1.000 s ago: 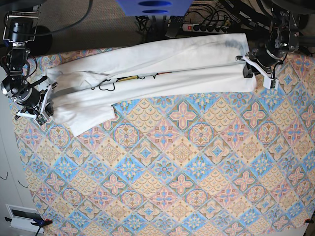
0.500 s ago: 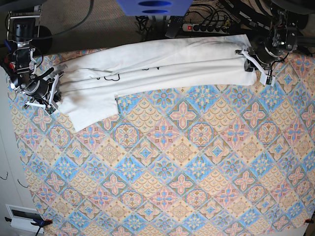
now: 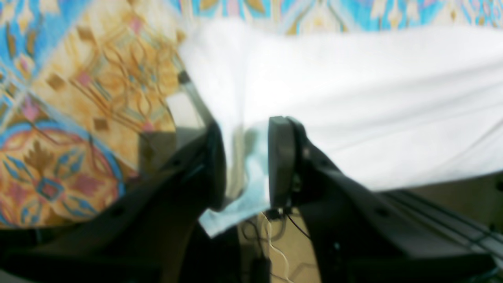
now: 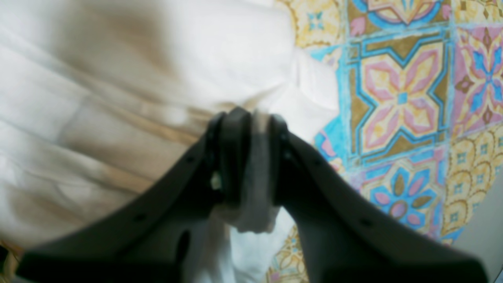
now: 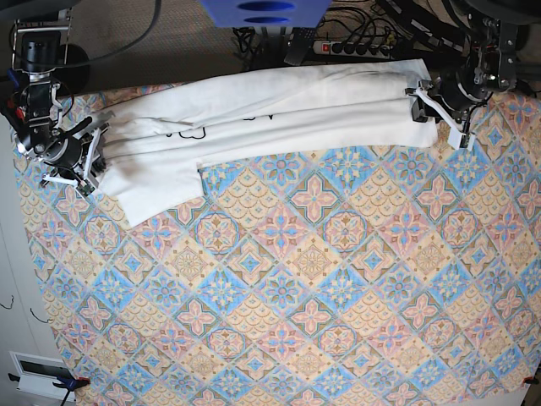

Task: Fold the T-shirt properly
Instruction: 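Regrasp the folded edge with the right gripper near the hem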

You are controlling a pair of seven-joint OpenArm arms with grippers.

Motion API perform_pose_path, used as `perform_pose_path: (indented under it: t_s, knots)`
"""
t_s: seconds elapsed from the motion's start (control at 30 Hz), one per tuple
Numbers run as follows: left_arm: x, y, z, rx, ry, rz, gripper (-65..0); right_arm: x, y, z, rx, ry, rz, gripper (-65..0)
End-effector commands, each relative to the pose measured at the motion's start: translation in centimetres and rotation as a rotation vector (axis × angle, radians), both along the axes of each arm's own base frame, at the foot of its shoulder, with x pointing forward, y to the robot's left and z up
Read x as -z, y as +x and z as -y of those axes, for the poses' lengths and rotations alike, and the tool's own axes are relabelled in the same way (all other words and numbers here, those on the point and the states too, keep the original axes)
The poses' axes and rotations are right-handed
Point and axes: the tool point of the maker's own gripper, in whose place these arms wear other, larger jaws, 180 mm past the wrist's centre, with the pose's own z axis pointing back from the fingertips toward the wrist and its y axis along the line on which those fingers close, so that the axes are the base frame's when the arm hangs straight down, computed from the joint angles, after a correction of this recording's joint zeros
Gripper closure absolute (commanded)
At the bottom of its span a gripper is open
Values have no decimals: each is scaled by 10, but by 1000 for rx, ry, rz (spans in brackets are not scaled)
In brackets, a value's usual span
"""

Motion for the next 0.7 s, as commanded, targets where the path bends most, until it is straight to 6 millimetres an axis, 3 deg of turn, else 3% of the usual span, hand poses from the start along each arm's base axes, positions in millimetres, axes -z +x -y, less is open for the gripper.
perform_pose_path:
  t_s: [0.0, 0.1, 0.27, 0.67]
  knots:
    - [-12, 10, -10, 1, 22, 34, -199, -14, 12, 9, 3, -13, 41, -116]
    - [-14, 7, -24, -24, 44, 13, -217, -15, 14, 9, 3, -13, 46, -116]
    - [-11, -4, -30, -26, 54, -55, -216, -27, 33, 9, 3, -12, 87, -116]
    - [-6, -11, -30, -24, 58, -99, -217, -26, 31, 11, 5, -29, 73, -118]
